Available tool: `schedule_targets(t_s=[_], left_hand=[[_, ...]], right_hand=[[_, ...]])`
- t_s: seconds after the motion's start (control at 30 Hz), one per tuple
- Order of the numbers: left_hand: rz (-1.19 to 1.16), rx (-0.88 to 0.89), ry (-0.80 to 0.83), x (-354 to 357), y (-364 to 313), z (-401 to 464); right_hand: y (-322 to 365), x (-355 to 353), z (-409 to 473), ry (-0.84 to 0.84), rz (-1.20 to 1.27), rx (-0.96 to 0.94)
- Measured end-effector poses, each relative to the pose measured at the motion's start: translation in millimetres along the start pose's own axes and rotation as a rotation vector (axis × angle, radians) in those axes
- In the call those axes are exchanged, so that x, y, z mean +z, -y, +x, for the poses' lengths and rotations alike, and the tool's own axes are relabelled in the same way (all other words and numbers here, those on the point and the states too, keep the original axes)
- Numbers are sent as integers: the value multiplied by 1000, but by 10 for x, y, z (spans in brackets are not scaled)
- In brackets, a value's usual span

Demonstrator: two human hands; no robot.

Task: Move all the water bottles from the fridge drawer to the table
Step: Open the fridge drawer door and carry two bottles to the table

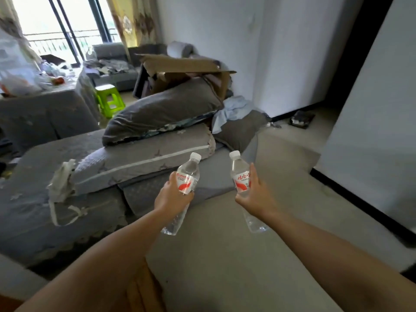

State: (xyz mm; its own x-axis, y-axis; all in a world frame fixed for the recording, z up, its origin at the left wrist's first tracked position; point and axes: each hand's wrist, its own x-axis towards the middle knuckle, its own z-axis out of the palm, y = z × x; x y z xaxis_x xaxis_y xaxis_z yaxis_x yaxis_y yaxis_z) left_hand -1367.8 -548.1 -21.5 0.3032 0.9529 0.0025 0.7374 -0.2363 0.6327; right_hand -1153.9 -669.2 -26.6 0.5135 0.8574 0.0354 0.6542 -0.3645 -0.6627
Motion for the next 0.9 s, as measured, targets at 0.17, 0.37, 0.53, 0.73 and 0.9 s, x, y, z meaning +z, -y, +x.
schedule_targets(t_s=[0.17,0.37,0.53,0.73,0.9], left_hand=[[-17,91,97,530,-505,748],[-15,196,188,1354,-1380,1695],[-17,297,239,1924,-2212,2430],[-64,351,325,2532,-2976,3059],[-120,466,467,3212,-3582,3615]], right_hand=[[-437,-211,544,-97,4,175],[-1089,-669,1460,-200,51,291],[-1588,-1287,2174,-269,-13,379],[-2045,-1771,2637,-339,-76,506],[-2473,-2007,3031,-390,-95,619]])
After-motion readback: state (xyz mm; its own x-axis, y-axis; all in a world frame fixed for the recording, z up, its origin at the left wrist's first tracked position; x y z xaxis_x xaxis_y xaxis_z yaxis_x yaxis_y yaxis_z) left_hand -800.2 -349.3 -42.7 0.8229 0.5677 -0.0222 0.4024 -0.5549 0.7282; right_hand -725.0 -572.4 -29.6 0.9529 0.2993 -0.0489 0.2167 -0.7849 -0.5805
